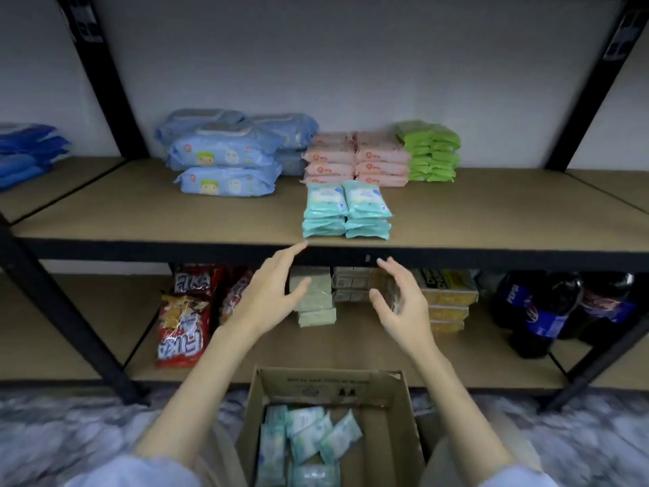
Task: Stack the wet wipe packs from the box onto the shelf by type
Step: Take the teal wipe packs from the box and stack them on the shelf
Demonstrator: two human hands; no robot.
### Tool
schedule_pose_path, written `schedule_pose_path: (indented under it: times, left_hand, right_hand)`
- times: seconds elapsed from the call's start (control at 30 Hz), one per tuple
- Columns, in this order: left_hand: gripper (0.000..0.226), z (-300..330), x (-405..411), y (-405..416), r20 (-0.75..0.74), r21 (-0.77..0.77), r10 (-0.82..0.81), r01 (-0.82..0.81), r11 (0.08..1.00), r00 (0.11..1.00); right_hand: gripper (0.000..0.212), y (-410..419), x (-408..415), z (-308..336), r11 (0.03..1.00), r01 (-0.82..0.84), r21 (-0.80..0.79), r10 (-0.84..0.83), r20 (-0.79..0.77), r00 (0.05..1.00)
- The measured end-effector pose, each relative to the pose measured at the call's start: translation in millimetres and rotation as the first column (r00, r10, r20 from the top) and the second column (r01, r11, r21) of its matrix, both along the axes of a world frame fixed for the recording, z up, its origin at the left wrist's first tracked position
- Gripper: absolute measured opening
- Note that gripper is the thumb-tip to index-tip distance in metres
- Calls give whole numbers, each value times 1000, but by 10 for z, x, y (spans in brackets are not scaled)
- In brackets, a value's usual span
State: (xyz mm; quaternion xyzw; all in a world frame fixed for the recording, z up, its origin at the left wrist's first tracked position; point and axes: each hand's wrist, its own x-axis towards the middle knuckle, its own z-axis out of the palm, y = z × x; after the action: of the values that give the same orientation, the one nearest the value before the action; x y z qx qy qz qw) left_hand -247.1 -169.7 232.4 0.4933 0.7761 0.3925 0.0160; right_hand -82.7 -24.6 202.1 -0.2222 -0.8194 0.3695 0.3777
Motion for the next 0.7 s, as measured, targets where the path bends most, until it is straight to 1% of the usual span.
schedule_pose_path:
  times: [0.07, 0.13, 0.23, 0.27, 0.33, 0.4, 0.47, 0.57, 0.7]
  left_hand:
    - [54, -311, 68, -120, 26, -80, 10, -8, 997, 1000]
    - [50, -673, 93, -188, 107, -183, 19, 1, 983, 994]
    - [44, -1235, 152, -285, 231, -326, 56, 23, 945, 971]
    - [44, -1455, 164, -329, 292, -372, 87, 29, 928, 952]
    - [43, -1874, 200, -428, 427, -428, 183, 20, 903, 886]
    - [39, -2308, 209, -545, 514, -469, 299, -28, 883, 804]
    - [37, -2624, 246, -637, 551, -512, 392, -73, 856, 737]
    - [41, -2899, 337, -709, 546, -590, 484, -97, 802, 683]
    - [43, -3316, 370, -701, 574, -624, 525, -79, 777, 629]
  right_hand:
    - [41, -105, 69, -297, 995, -40, -90, 52, 127, 991]
    - [40, -178, 105, -613, 981, -47, -188, 100, 283, 954]
    - [42, -249, 169, -1079, 944, 16, -329, 141, 445, 884]
    - [43, -266, 185, -1231, 929, 45, -368, 153, 493, 857]
    - [45, -298, 198, -1531, 899, 98, -426, 193, 589, 785]
    - [45, -338, 187, -1805, 873, 142, -466, 226, 645, 730]
    - [44, -371, 190, -2047, 842, 206, -499, 222, 667, 711]
    - [43, -422, 223, -2377, 785, 292, -546, 250, 711, 657]
    - [49, -472, 178, -2881, 782, 298, -547, 300, 751, 589]
